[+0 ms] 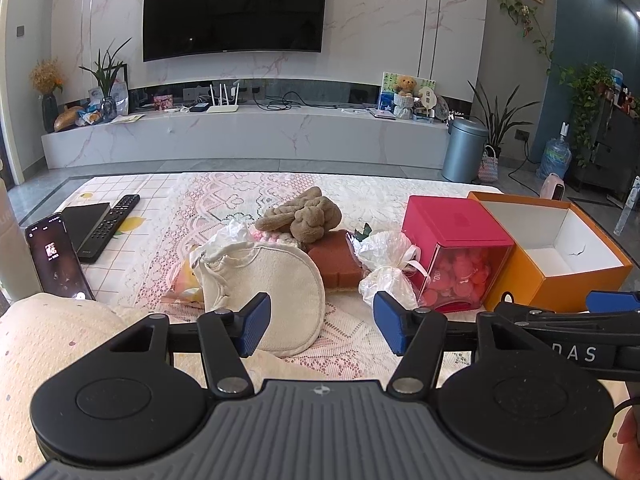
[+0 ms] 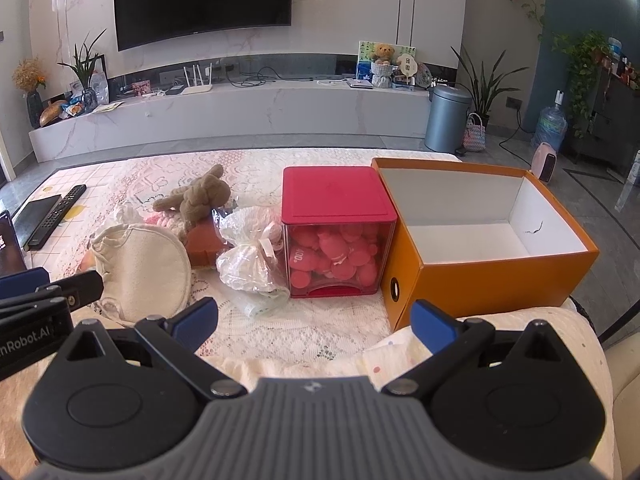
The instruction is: Organize soft objects
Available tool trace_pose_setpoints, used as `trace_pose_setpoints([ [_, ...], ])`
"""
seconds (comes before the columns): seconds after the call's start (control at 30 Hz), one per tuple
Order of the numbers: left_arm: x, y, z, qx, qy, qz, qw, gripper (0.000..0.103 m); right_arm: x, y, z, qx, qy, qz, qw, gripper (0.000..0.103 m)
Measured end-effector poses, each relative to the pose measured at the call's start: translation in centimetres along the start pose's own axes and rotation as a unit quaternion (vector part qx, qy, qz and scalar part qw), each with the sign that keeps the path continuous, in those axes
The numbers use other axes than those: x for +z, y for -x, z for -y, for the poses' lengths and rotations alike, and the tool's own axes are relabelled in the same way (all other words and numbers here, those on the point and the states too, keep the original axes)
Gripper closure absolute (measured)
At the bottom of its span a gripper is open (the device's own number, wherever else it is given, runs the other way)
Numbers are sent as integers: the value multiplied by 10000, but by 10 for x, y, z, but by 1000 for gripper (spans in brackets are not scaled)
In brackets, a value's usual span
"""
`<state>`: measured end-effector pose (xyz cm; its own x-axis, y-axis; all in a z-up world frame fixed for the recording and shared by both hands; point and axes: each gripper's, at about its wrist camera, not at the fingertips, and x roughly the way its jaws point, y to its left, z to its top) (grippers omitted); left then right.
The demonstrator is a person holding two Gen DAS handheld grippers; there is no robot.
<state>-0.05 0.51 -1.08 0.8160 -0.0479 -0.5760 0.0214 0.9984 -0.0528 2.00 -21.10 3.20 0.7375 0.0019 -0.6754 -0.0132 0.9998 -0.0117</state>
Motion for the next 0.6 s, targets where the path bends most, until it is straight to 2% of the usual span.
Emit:
trace_pose_setpoints([
  [0.6, 0, 0, -1, 0, 9, -15, 10000, 33, 0, -1, 2, -39, -33, -26, 10000, 3],
])
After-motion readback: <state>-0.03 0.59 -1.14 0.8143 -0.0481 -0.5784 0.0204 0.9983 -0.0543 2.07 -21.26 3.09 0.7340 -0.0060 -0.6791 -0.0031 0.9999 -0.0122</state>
